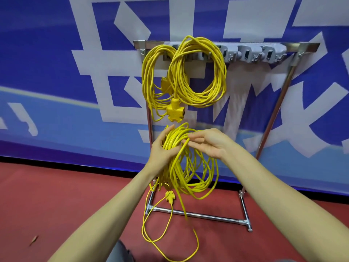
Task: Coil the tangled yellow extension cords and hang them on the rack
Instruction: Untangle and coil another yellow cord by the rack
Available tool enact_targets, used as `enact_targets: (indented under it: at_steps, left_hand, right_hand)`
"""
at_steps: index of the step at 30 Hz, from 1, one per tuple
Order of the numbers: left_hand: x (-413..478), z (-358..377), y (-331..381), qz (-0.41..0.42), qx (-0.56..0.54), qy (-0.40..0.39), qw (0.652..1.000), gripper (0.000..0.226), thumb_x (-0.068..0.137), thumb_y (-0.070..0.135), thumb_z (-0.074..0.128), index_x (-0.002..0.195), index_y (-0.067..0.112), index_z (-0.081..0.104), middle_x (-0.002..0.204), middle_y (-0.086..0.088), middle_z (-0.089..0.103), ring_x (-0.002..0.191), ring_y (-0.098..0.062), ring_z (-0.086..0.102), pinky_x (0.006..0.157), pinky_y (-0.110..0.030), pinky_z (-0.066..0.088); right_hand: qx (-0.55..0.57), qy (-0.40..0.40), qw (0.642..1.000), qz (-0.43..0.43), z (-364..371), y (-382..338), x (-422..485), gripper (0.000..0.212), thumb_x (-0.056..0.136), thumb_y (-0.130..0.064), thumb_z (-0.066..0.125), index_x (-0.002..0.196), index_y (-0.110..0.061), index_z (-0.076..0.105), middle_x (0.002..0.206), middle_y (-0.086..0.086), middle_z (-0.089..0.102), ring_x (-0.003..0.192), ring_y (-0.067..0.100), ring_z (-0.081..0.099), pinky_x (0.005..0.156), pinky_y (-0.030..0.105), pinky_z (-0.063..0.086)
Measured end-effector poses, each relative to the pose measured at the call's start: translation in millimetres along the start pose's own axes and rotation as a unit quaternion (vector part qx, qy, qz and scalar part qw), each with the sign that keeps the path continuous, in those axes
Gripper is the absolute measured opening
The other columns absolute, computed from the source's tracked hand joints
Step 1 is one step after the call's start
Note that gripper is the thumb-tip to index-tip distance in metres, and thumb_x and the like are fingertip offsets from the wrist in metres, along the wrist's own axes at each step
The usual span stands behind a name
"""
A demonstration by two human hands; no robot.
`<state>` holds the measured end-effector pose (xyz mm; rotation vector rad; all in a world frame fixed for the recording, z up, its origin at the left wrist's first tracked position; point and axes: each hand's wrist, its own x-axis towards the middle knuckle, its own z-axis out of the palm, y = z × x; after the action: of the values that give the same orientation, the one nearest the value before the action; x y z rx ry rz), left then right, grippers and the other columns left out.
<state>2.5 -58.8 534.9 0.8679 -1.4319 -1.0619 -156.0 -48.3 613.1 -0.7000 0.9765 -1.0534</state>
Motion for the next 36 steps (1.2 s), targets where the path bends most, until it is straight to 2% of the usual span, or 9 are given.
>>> enact_targets:
  at_steps: [8,15,17,19,22,26,31,34,36]
  left_hand:
    - [-7.3,-3.1,-10.3,-0.03,-0.003,-0.061,0.998,0.073,0.072,0.008,0.078,0.136,0.028,0.049,0.122,0.005,0.066,0.114,-0.015,0.062,0.096,-0.03,0.05]
    - [-8.4,-7.5,-11.8,-0.103,-0.107,-0.119,0.982,0.072,0.071,-0.002,0.065,0.136,0.024,0.047,0.115,-0.011,0.061,0.085,-0.016,0.067,0.071,-0.025,0.054]
    - [-9.5,-5.9,-9.7,-0.148,-0.153,-0.12,0.97,0.066,0.072,0.003,0.06,0.134,0.023,0.049,0.105,-0.015,0.062,0.076,-0.02,0.066,0.066,-0.028,0.055]
    - [-12.3,0.4,-8.6,-0.152,-0.131,-0.107,0.974,0.062,0.076,0.008,0.07,0.133,0.022,0.049,0.104,-0.012,0.065,0.077,-0.018,0.067,0.068,-0.026,0.055]
    - [-15.3,6.5,-15.3,-0.118,-0.026,-0.095,0.988,0.072,0.071,0.006,0.082,0.132,0.022,0.047,0.116,-0.011,0.062,0.094,-0.014,0.065,0.077,-0.026,0.055]
    - [-17.3,8.8,-15.7,-0.102,0.019,-0.102,0.989,0.073,0.071,-0.003,0.08,0.13,0.023,0.046,0.111,-0.005,0.061,0.093,-0.013,0.063,0.082,-0.031,0.054]
    - [-17.8,4.6,-19.2,-0.101,0.037,-0.085,0.99,0.084,0.071,0.003,0.072,0.139,0.037,0.034,0.111,-0.023,0.06,0.082,-0.024,0.059,0.074,-0.039,0.051]
    - [-17.1,2.2,-20.5,-0.103,0.082,-0.091,0.987,0.098,0.072,0.002,0.072,0.145,0.032,0.014,0.12,-0.02,0.056,0.076,-0.016,0.062,0.07,-0.033,0.054]
    - [-15.8,2.4,-19.0,-0.099,0.126,-0.084,0.983,0.093,0.062,0.018,0.076,0.138,0.024,0.022,0.114,-0.013,0.059,0.079,-0.016,0.063,0.077,-0.04,0.055]
  right_hand:
    - [0.067,0.038,0.994,0.081,-4.8,-1.4,0.8,0.011,0.093,0.004,0.049,0.086,0.006,0.058,0.088,0.021,0.058,0.086,0.03,0.06,0.064,0.037,0.057]
    - [-0.074,0.067,0.993,0.058,0.2,23.7,7.5,0.01,0.091,-0.01,0.06,0.081,-0.013,0.058,0.08,0.005,0.063,0.073,0.016,0.06,0.074,0.038,0.054]
    - [-0.041,0.079,0.995,0.049,-1.8,28.7,9.1,0.009,0.09,-0.008,0.061,0.081,-0.009,0.059,0.069,0.006,0.066,0.069,0.017,0.062,0.06,0.03,0.056]
    - [-0.016,0.09,0.995,0.036,-2.2,34.7,9.5,0.009,0.089,-0.006,0.062,0.08,-0.007,0.059,0.056,0.005,0.067,0.061,0.017,0.064,0.048,0.026,0.056]
    - [-0.021,0.087,0.996,0.018,-6.2,42.6,10.9,0.007,0.088,-0.007,0.063,0.084,-0.008,0.058,0.073,0.01,0.068,0.064,0.02,0.066,0.05,0.027,0.056]
    - [-0.136,0.056,0.989,0.033,-18.2,40.2,12.0,0.011,0.09,-0.019,0.063,0.095,-0.01,0.06,0.086,0.011,0.065,0.072,0.019,0.066,0.053,0.025,0.058]
    - [-0.448,0.086,0.888,-0.054,-28.9,39.5,15.7,0.038,0.089,-0.048,0.058,0.097,-0.011,0.063,0.081,0.007,0.067,0.065,0.019,0.069,0.06,0.027,0.056]
    - [-0.438,0.101,0.889,-0.09,-31.5,53.9,14.1,0.041,0.09,-0.046,0.057,0.106,-0.009,0.051,0.083,0.008,0.065,0.066,0.023,0.07,0.06,0.033,0.056]
    - [-0.418,0.128,0.892,-0.113,-36.0,61.0,10.1,0.046,0.087,-0.048,0.06,0.11,-0.011,0.044,0.078,0.006,0.066,0.065,0.024,0.069,0.064,0.037,0.058]
